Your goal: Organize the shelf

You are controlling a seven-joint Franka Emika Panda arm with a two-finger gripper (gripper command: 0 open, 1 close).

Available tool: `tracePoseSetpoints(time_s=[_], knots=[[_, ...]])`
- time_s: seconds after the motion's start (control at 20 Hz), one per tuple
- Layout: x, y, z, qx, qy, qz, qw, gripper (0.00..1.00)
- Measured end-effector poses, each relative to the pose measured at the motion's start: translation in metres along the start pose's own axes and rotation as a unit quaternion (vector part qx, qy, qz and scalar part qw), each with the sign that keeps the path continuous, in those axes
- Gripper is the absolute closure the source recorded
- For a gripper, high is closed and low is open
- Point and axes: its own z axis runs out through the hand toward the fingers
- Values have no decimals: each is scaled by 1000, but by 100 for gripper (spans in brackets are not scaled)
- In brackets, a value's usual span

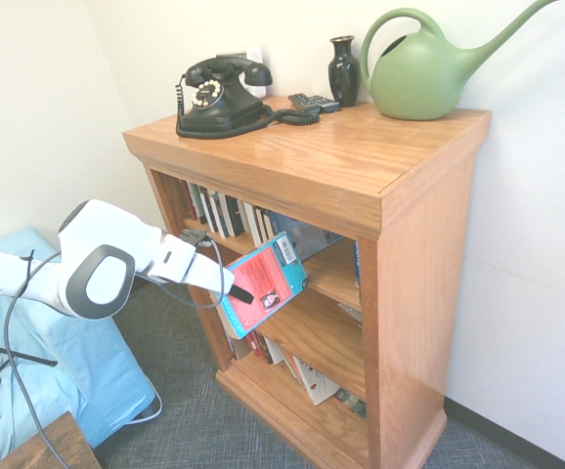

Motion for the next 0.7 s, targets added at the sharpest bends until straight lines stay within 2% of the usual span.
tracePoseSetpoints(time_s=[0.7], knots=[[26,-47,49,13,4,22,1000,100]])
